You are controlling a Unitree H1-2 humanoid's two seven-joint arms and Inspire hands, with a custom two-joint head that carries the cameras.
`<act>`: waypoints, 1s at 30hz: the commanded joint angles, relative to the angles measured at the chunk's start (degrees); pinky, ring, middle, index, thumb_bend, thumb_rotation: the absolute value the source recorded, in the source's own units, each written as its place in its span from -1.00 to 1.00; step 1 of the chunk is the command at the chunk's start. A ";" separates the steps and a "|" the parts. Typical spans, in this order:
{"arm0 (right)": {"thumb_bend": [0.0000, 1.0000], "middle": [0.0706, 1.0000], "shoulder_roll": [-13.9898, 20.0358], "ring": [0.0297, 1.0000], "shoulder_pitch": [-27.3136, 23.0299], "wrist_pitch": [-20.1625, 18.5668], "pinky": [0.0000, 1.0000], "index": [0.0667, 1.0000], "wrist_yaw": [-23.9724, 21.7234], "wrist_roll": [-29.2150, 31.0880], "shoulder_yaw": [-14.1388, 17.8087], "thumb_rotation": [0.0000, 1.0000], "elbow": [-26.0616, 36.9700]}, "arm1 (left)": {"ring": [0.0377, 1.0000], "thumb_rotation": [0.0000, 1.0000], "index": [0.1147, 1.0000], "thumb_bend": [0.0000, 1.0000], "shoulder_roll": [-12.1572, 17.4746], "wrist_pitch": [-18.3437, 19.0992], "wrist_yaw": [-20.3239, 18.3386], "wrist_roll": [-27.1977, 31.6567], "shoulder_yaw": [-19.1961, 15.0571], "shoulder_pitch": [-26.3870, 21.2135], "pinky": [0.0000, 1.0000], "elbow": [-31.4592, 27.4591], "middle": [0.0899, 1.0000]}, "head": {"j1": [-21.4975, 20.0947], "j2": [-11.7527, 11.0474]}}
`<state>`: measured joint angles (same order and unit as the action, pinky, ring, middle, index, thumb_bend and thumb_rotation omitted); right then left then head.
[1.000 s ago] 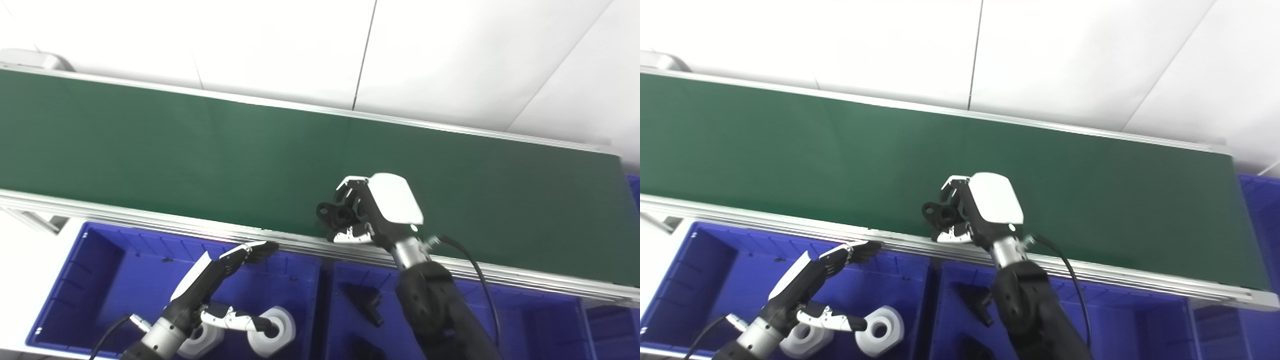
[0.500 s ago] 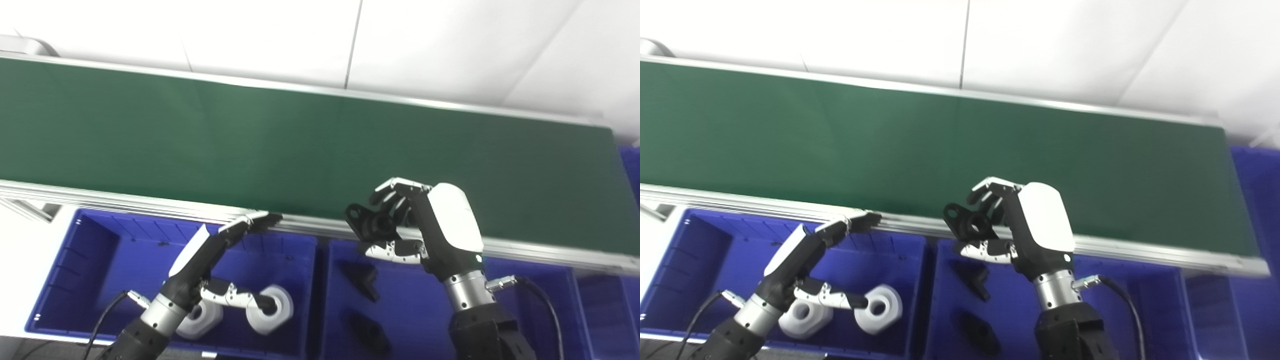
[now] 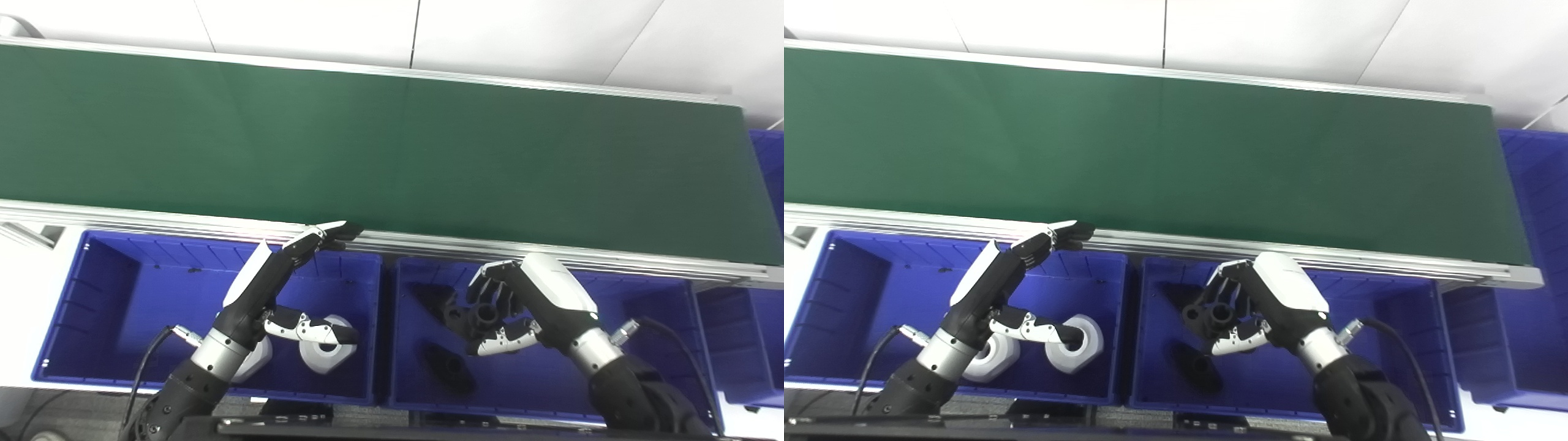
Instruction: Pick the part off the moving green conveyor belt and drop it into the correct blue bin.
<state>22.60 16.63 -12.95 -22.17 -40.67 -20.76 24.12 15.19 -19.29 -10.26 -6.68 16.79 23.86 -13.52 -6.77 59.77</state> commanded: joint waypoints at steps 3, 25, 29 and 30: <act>0.05 -0.13 -0.65 -0.42 -2.91 -3.84 -0.55 -0.10 -2.43 -6.83 -1.86 -1.00 -4.38 | 0.62 -0.31 0.54 0.86 -0.06 -0.57 -0.28 0.42 -0.96 0.46 0.56 -2.40 0.62 | -0.11 -0.23; 0.44 0.87 -9.71 0.78 14.76 5.75 0.57 0.88 9.64 6.76 2.58 0.11 11.94 | 0.65 -0.30 0.57 0.83 0.95 -0.97 -2.30 0.61 -2.78 2.42 0.60 -3.34 0.63 | 1.34 -1.00; 0.46 0.87 -11.61 0.76 18.59 13.36 0.53 0.92 14.94 9.29 1.47 0.09 9.66 | 0.66 -0.28 0.56 0.85 0.82 -0.46 -2.43 0.68 -3.34 2.46 0.61 -3.10 0.63 | 1.64 -1.77; 0.47 0.87 -11.92 0.75 19.16 15.01 0.53 0.93 15.89 9.70 1.03 0.09 8.55 | 0.66 -0.28 0.56 0.85 0.63 -0.54 -2.33 0.91 -3.49 2.53 0.61 -2.89 0.62 | 1.98 -2.12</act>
<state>11.22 35.29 -2.77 -8.44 -31.88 -19.40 32.74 15.46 -19.27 -12.67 -6.55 13.77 26.06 -14.96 -4.84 57.57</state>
